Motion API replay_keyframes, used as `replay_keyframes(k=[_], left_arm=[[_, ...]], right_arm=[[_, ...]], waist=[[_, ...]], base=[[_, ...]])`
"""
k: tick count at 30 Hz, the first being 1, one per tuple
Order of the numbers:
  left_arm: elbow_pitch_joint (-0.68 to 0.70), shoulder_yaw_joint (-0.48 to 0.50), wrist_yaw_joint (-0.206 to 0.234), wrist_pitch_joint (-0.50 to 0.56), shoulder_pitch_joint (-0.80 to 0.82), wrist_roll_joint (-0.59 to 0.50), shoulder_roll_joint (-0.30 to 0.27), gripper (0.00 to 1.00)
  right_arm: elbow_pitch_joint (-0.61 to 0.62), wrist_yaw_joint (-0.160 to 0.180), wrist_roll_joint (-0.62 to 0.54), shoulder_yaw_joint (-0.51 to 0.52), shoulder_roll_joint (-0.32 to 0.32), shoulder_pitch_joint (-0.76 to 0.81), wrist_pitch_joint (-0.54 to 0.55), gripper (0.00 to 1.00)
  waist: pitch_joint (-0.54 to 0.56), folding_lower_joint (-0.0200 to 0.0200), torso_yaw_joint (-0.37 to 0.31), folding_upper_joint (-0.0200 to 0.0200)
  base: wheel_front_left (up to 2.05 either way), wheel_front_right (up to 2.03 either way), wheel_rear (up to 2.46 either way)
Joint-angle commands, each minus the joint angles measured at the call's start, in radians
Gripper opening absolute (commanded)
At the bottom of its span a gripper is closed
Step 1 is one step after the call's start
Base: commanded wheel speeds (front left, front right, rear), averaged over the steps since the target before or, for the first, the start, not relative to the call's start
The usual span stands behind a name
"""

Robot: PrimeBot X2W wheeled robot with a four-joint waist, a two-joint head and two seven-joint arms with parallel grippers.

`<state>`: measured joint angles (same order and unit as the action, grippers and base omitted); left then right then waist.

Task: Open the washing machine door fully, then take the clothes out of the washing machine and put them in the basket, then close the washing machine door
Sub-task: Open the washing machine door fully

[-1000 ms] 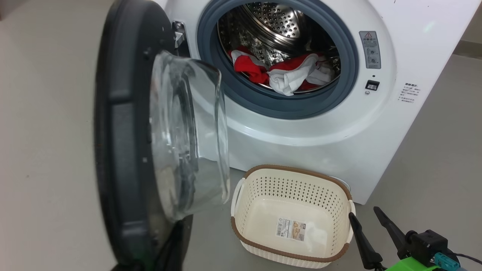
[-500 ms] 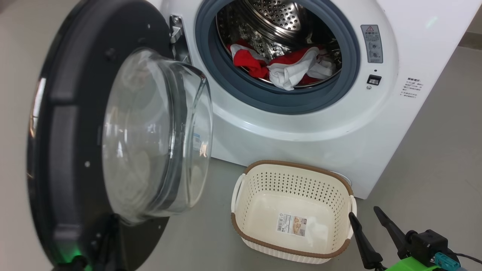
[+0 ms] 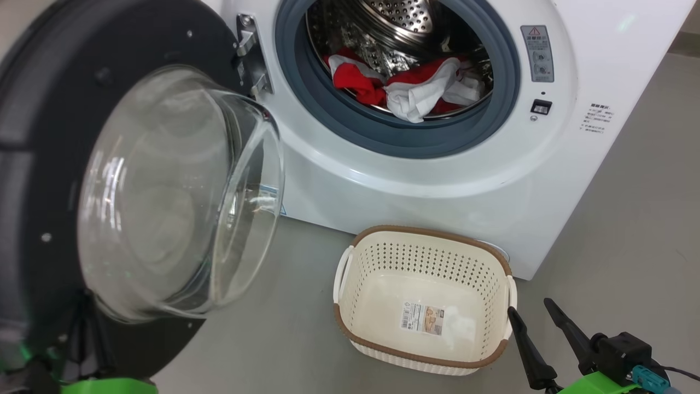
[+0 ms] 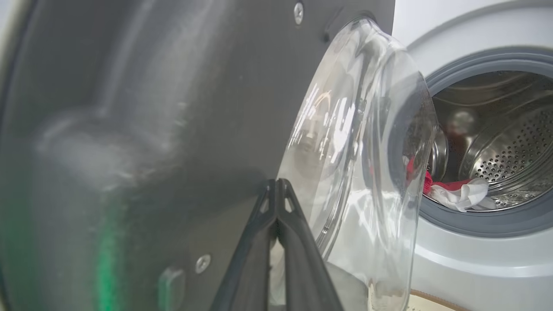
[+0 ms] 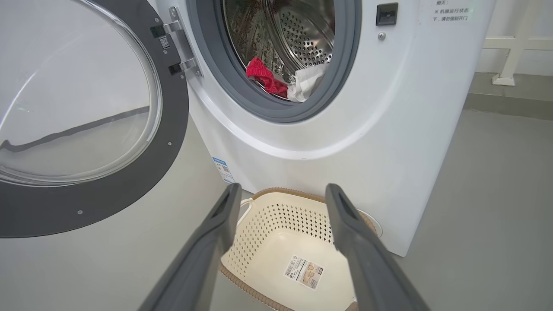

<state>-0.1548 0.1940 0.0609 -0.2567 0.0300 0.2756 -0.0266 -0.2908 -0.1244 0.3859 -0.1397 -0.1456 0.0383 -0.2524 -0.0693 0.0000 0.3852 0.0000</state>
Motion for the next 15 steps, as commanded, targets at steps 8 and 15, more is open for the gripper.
replay_keyframes(k=[8, 15], left_arm=[[-0.03, 0.18, -0.015, -0.005, 0.13, -0.06, -0.028, 0.0], [-0.072, 0.289, -0.04, -0.005, 0.198, -0.084, -0.041, 0.0]], right_arm=[[0.027, -0.006, 0.018, -0.018, -0.023, -0.049, -0.009, 1.0], [0.033, -0.006, 0.018, -0.011, -0.033, -0.062, -0.009, 1.0]], waist=[[-0.032, 0.0, -0.018, 0.0], [-0.064, 0.0, -0.036, 0.0]], base=[[0.0, 0.0, 0.0], [0.0, 0.0, 0.0]])
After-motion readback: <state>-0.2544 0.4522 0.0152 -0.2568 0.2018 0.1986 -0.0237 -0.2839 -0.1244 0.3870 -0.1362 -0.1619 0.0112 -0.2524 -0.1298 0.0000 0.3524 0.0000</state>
